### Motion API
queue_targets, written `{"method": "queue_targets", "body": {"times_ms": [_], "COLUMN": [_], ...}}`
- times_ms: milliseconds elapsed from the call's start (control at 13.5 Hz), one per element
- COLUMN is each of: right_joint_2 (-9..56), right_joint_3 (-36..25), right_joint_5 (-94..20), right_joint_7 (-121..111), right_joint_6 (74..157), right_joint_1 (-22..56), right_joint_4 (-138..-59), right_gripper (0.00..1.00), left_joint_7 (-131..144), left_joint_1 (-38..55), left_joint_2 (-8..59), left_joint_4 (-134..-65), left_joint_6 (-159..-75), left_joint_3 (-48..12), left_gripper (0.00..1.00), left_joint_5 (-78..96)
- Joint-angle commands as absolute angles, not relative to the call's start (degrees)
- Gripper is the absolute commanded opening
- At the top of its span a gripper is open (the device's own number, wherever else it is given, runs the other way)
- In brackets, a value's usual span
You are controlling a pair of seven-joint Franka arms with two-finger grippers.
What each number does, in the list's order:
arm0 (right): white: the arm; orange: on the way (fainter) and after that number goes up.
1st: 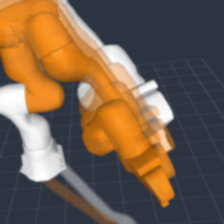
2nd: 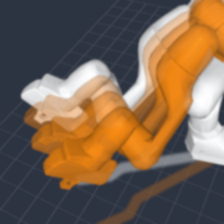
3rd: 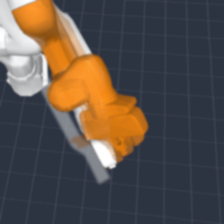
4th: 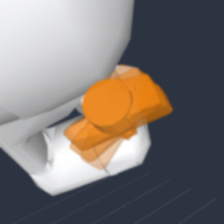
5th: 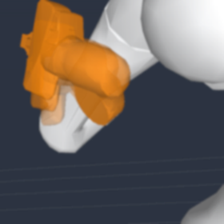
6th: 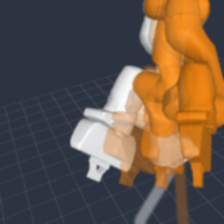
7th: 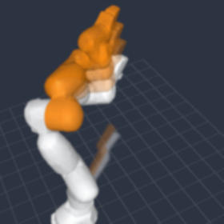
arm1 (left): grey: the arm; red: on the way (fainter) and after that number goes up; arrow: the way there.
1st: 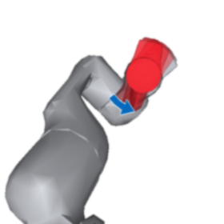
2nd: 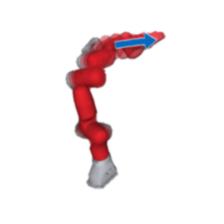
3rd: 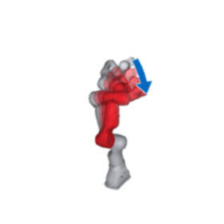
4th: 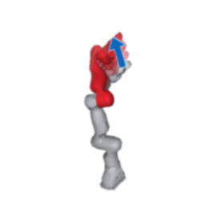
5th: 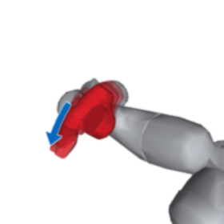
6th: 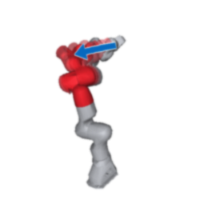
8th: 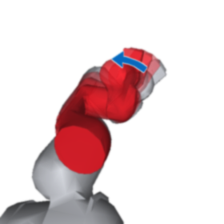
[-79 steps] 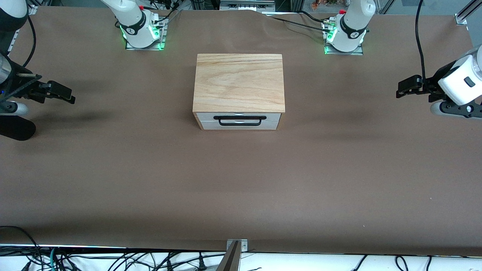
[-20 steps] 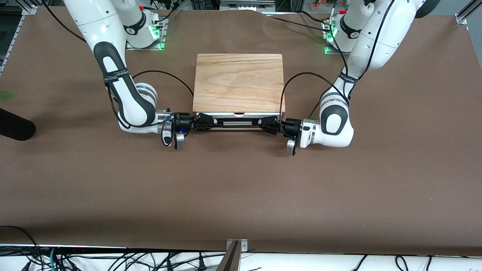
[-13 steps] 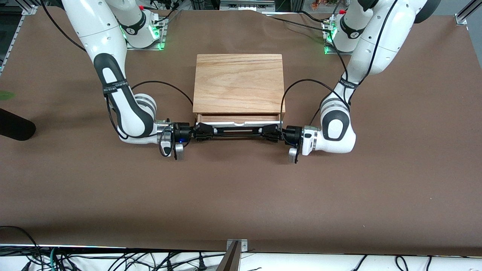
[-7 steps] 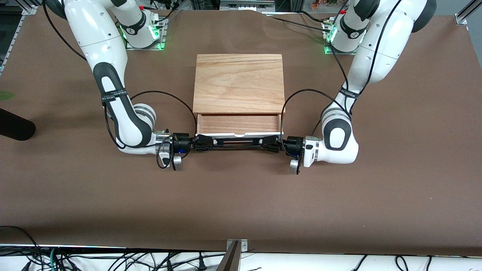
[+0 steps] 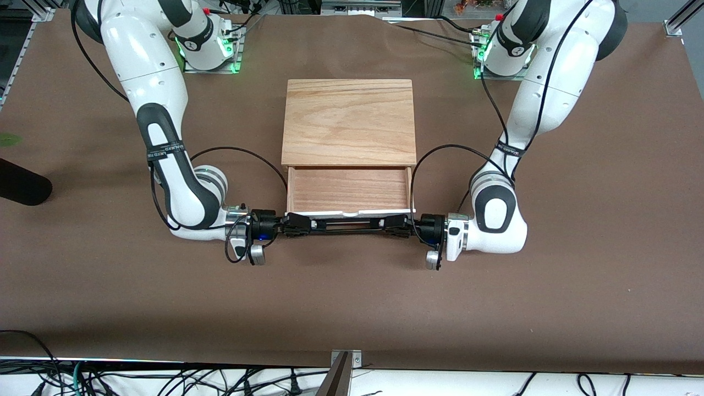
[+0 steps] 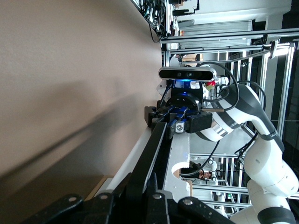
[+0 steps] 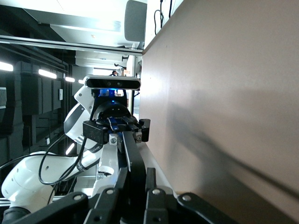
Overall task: Pull top drawer with both arms simultaneously
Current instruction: 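Pull the handle outward with both grippers to slide the drawer open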
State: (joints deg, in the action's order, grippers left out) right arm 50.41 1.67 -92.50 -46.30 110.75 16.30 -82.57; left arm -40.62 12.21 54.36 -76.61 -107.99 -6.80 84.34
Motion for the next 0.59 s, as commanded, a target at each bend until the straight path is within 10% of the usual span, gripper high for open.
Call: {"method": "queue_targets", "body": {"times_ms": [0, 520], "right_joint_2": [52.38, 53.09], "right_joint_3": [2.02, 2.02], "right_joint_5": [-93.87, -93.87], "right_joint_7": [-43.77, -43.86], "right_joint_6": [113.11, 113.12], "right_joint_1": [14.77, 14.68], "right_joint_4": [-78.31, -77.61], "right_gripper": [0.0, 0.02], "left_joint_7": [-36.57, -36.47], "left_joint_1": [12.22, 12.66], "left_joint_2": [56.33, 57.3], "left_joint_4": [-71.02, -70.05], "left_joint_6": [-106.7, -108.54], "left_joint_3": [-6.42, -6.42], "left_gripper": [0.09, 0.11], "left_joint_5": [82.71, 82.44]}}
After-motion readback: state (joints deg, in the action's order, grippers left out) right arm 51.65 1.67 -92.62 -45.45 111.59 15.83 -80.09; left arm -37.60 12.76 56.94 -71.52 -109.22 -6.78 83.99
